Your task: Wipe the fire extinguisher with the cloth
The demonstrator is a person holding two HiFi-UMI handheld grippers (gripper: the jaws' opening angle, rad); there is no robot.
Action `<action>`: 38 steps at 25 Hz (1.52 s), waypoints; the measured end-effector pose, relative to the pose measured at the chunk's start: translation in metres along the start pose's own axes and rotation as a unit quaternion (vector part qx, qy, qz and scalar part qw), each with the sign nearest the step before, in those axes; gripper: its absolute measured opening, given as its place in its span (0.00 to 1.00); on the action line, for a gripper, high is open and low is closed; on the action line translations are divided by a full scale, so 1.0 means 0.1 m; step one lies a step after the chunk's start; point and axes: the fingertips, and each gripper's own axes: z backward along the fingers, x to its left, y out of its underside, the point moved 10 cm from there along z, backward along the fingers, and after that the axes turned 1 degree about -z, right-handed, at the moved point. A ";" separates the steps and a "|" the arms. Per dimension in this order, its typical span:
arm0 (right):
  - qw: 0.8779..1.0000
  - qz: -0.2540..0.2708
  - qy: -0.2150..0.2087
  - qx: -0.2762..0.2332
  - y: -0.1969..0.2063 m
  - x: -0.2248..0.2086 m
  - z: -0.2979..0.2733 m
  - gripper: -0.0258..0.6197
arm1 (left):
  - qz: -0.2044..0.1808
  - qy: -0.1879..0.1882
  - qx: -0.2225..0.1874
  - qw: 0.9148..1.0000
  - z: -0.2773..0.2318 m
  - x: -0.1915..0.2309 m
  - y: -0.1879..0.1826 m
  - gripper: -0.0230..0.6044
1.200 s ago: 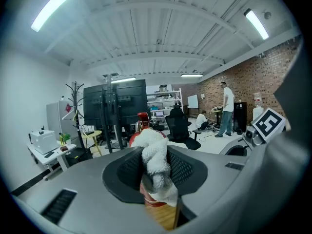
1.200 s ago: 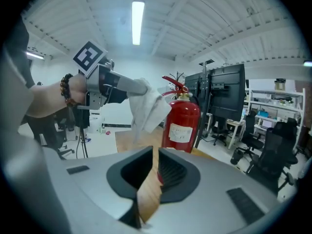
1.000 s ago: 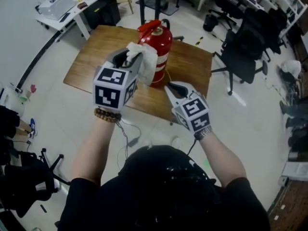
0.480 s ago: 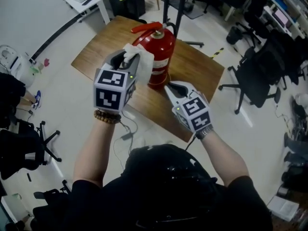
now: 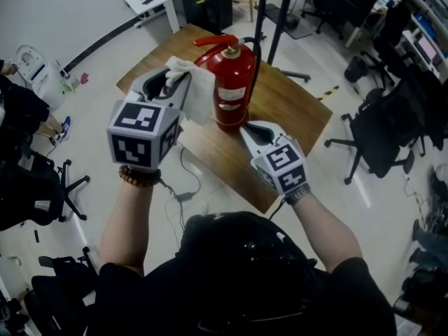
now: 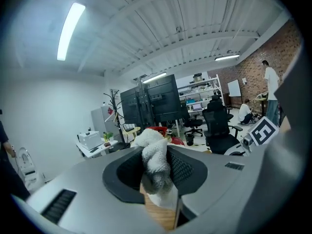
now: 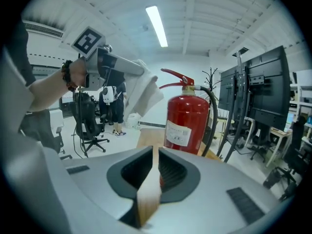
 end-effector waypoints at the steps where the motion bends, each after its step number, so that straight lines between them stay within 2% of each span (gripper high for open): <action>1: 1.000 0.000 -0.002 0.001 0.01 -0.01 0.02 0.11 | -0.003 -0.003 -0.004 1.000 0.05 0.00 -0.06 0.21; 9: 1.000 0.002 -0.010 -0.011 0.02 -0.06 0.19 0.11 | -0.028 -0.028 -0.046 0.998 0.30 -0.02 -0.66 0.21; 14: 1.000 -0.003 -0.005 -0.021 0.04 -0.11 0.28 0.11 | -0.041 -0.019 -0.065 0.997 0.05 -0.08 -1.11 0.21; 17: 1.000 -0.008 0.002 -0.024 0.08 -0.15 0.34 0.11 | -0.050 -0.010 -0.055 0.997 -0.25 -0.15 -1.25 0.21; 22: 0.999 -0.022 0.013 -0.024 0.15 -0.18 0.42 0.11 | -0.079 -0.022 0.011 0.997 -0.66 -0.18 -1.08 0.21; 25: 0.999 -0.027 0.012 -0.022 0.20 -0.20 0.44 0.11 | -0.076 -0.027 0.038 0.996 -0.70 -0.15 -0.98 0.21; 31: 0.999 -0.025 -0.006 -0.024 0.17 -0.10 0.35 0.11 | -0.052 -0.024 0.032 0.998 -0.56 -0.06 -0.88 0.21; 38: 0.999 -0.015 -0.030 -0.031 0.09 0.06 0.22 0.10 | -0.043 -0.052 0.037 0.997 -0.28 0.07 -0.74 0.21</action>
